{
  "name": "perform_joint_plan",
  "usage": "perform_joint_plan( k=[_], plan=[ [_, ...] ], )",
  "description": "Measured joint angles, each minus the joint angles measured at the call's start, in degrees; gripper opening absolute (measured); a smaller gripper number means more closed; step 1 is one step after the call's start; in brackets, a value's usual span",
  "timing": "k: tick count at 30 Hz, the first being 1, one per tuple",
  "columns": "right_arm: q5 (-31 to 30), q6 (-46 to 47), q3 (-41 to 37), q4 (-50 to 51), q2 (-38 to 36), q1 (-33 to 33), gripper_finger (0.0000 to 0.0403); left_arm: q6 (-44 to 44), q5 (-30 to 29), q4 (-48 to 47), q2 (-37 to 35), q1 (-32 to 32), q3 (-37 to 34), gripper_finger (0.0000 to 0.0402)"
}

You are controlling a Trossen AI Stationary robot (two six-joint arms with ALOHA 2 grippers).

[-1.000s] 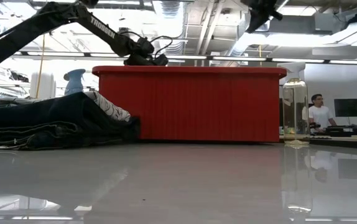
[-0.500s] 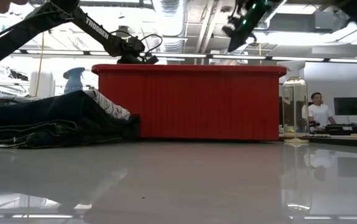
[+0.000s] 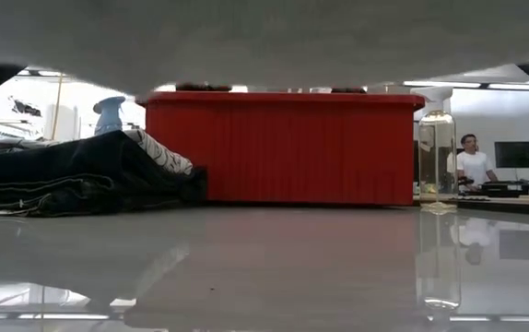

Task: Fold Laundry from Bin
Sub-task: Adjust the stack of folded clothes on the table

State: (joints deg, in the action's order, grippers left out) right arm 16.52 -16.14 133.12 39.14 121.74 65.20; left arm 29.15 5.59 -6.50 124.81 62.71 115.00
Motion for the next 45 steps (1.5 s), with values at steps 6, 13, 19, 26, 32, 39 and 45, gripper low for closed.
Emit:
perform_joint_plan(
  k=[6, 13, 19, 26, 32, 39, 45],
  plan=[
    [3.6, 1.5, 0.1, -4.3, 1.1, 1.4, 0.0029, 0.3, -0.2, 1.7, 0.0, 0.2, 0.0, 0.0162],
    [7.3, 1.7, 0.1, -6.6, -0.6, 1.1, 0.0029, -9.9, 11.2, 7.1, -0.4, 1.1, 2.0, 0.0162],
    [15.5, 4.1, 0.1, -5.9, -6.3, 0.5, 0.0029, -21.4, 24.1, 4.3, -4.7, 3.1, 8.4, 0.0162],
    [24.7, 3.3, 0.1, 4.8, -17.1, -2.4, 0.0029, -18.2, 43.0, -6.1, -15.5, 3.2, 10.9, 0.0162],
    [24.1, -1.7, 0.1, 18.4, -26.4, -9.3, 0.0029, -12.3, 49.1, -17.1, -26.9, 3.5, 8.0, 0.0162],
    [18.8, 1.8, 0.1, 26.5, -38.6, -19.2, 0.0029, -12.2, 59.1, -25.8, -40.7, 7.1, 0.6, 0.0162],
    [8.4, 8.9, 0.1, 28.5, -45.4, -28.9, 0.0029, -9.8, 46.4, -40.1, -53.8, 6.6, -12.9, 0.0162]
  ],
)
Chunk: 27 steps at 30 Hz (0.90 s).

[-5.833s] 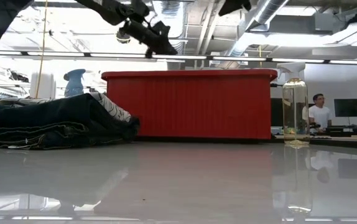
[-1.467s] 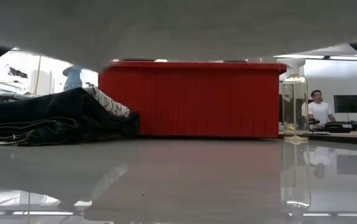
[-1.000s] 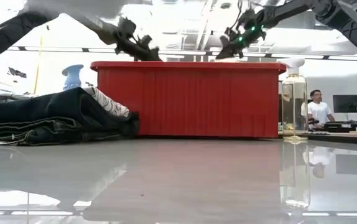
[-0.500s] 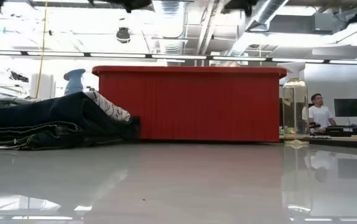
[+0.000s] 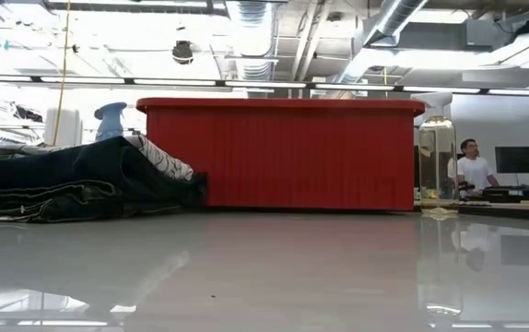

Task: Fold Laundry from Bin
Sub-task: Adjust the stack of folded clothes on the table

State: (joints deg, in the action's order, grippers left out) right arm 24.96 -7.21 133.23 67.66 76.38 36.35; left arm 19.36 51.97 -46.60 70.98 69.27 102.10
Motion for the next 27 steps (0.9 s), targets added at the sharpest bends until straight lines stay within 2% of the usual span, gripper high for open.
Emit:
perform_joint_plan(
  k=[3, 6, 13, 16, 19, 23, 27],
  plan=[
    [-4.9, 2.7, 0.0, 0.1, -1.4, -5.4, 0.0029, -3.1, -11.1, -2.5, -6.1, -3.5, -8.8, 0.0162],
    [-9.2, 3.9, 0.0, 0.9, -2.1, -9.9, 0.0029, -8.4, -19.0, -2.5, -11.8, -8.5, -17.7, 0.0155],
    [-14.8, 10.0, 0.0, 7.2, -2.2, -17.4, 0.0029, -24.7, -35.8, 0.9, -19.3, -22.2, -35.0, 0.0097],
    [-17.0, 11.8, -0.1, 9.6, -1.6, -21.0, 0.0029, -29.5, -42.9, 2.2, -19.7, -27.8, -39.2, 0.0057],
    [-19.2, 11.7, -0.1, 10.1, -1.6, -24.4, 0.0029, -35.1, -53.5, 2.5, -19.0, -33.3, -41.8, 0.0012],
    [-22.7, 11.6, -0.1, 10.1, -2.5, -27.6, 0.0029, -41.3, -67.5, -0.6, -16.1, -40.4, -43.1, 0.0002],
    [-24.6, 11.3, -0.1, 10.1, -3.5, -30.1, 0.0029, -45.0, -74.4, -6.0, -11.9, -46.0, -43.1, 0.0000]
  ],
)
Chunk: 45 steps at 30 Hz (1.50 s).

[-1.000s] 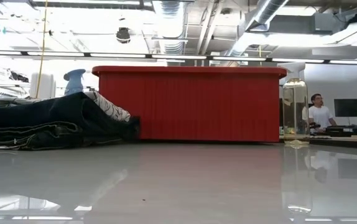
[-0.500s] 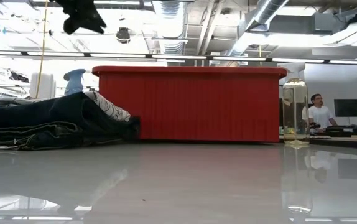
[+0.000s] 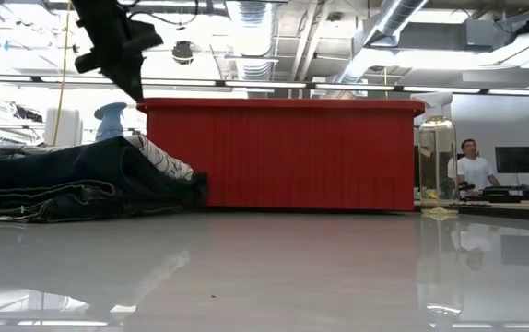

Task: Fold Laundry from Bin
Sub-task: Adjust the stack of folded clothes on the table

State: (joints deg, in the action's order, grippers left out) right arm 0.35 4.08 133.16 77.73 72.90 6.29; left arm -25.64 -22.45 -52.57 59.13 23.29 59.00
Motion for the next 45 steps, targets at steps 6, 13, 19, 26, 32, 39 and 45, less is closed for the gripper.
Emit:
perform_joint_plan(
  k=[6, 13, 19, 26, 32, 39, 45],
  plan=[
    [-0.9, 0.0, 0.0, 0.0, -1.9, -0.7, 0.0029, -10.2, -8.5, -7.4, 7.7, -5.4, 0.0, 0.0000],
    [-0.9, 0.0, 0.0, 0.0, -3.1, -0.6, 0.0029, -18.5, -9.3, -14.1, 17.2, -7.3, 0.0, 0.0000],
    [-0.9, 0.4, 0.1, -0.2, -3.8, -0.6, 0.0029, -21.7, -8.3, -15.3, 23.4, -9.1, 0.0, 0.0000],
    [-0.8, 1.9, 0.1, -0.2, -4.0, -0.6, 0.0029, -23.7, -6.7, -15.6, 27.5, -10.2, -1.4, 0.0000],
    [-0.6, 2.0, 0.1, -0.2, -4.0, -0.6, 0.0029, -28.7, -2.4, -9.8, 27.5, -12.6, -9.3, 0.0000],
    [-0.6, 2.0, 0.1, -0.2, -4.0, -0.6, 0.0029, -32.1, -0.1, -0.6, 27.2, -15.5, -15.4, 0.0000],
    [-0.6, 1.9, 0.0, -0.2, -4.0, -0.6, 0.0029, -31.2, 1.7, 3.7, 27.2, -17.0, -15.9, 0.0000]
  ],
)
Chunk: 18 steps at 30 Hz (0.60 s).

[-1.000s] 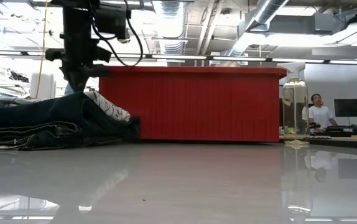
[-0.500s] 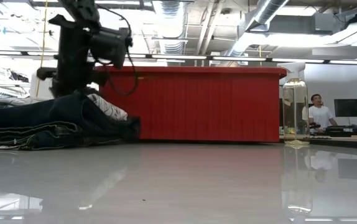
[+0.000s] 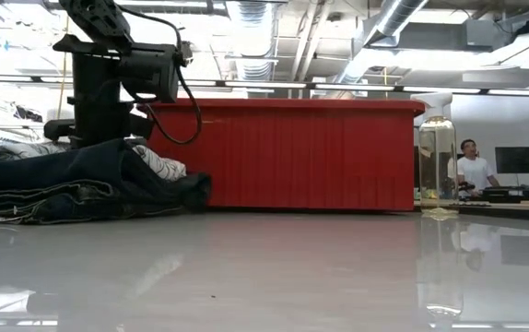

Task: Fold Laundry from Bin
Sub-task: Adjust the stack of folded clothes on the table

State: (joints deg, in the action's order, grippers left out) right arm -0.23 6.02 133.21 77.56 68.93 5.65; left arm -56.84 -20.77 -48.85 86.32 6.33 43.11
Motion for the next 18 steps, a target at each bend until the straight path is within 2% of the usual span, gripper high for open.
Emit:
perform_joint_plan(
  k=[18],
  plan=[
    [0.0, -0.5, 0.0, -3.7, 0.0, 0.0, 0.0029, 2.1, 4.8, 14.5, 0.0, -1.5, -0.1, 0.0000]
  ],
)
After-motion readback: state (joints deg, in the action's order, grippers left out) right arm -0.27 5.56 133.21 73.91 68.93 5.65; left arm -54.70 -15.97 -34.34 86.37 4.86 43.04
